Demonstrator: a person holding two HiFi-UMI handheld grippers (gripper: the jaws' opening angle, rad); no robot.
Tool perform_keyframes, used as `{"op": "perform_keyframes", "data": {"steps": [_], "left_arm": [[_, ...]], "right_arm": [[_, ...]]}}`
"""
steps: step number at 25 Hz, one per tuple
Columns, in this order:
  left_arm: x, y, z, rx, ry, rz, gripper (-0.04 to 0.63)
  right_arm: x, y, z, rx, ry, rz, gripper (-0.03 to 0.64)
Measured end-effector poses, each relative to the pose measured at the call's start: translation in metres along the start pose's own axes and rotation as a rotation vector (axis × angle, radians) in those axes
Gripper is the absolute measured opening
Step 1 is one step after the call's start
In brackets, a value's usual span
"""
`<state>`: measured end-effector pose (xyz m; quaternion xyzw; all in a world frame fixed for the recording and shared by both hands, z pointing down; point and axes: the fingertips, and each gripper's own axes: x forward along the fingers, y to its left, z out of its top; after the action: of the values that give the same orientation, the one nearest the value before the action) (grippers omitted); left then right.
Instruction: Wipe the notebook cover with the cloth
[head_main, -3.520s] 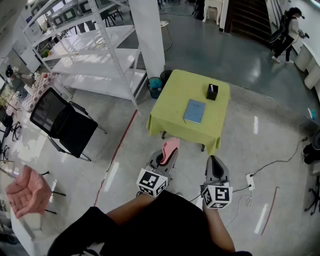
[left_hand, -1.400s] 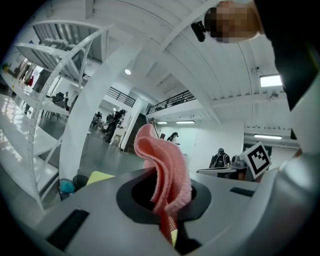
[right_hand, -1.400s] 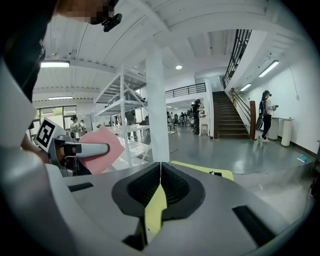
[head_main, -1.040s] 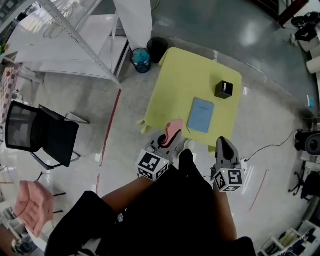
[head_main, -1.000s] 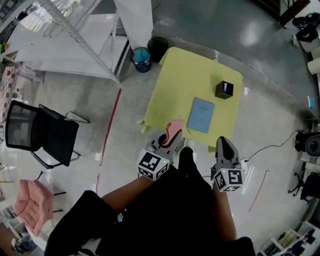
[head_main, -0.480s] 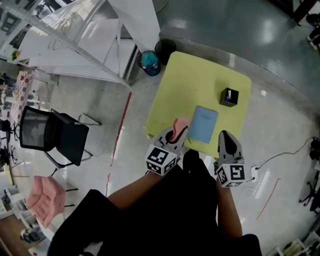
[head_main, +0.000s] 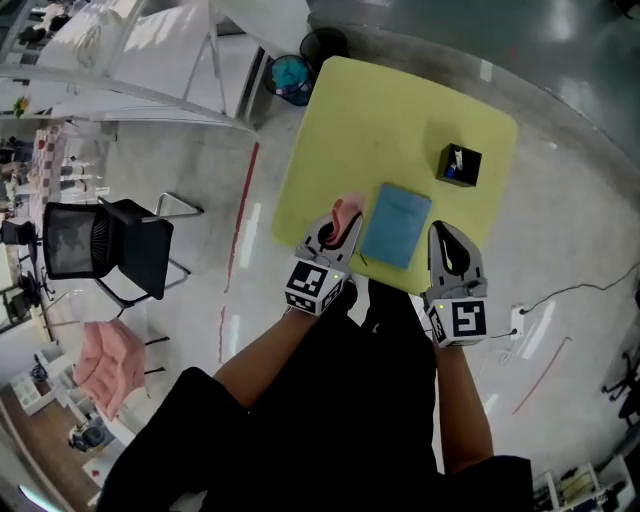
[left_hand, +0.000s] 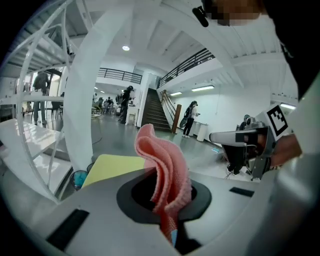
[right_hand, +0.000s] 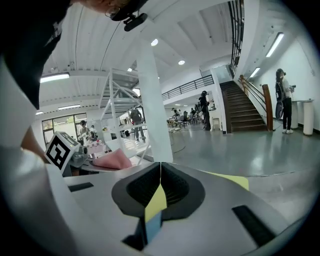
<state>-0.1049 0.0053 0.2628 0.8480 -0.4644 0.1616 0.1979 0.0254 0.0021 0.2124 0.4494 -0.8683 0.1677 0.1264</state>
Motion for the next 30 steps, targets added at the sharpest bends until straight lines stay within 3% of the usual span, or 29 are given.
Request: {"op": "perform_keyframes", "data": {"steps": [5,12,18,23,30], "left_arm": [[0.049,0.017,-0.040,-0.015,0.040,0.026,0.023],[0.095,0.044,-0.076,-0.005,0.046,0.083,0.023],[0.125,0.047,-0.115,0.029,0.092,0.051,0.023],[0.138,0.055,-0.143,-0.022,0.108,0.085,0.023],[0.158,0.054,-0.167,0.035,0.128,0.070,0.023]], "right_arm": [[0.027,-0.019,-0.034,0.000,0.032,-0.004,0.031],[0.058,-0.054,-0.079,0.057,0.046,-0.080,0.031],[0.080,-0.063,-0.111,0.074,0.069,-0.073,0.031],[0.096,-0.072,-0.129,0.055,0.095,-0.060,0.032],[0.118,-0.075,-0.143,0.073,0.083,-0.064,0.032]]}}
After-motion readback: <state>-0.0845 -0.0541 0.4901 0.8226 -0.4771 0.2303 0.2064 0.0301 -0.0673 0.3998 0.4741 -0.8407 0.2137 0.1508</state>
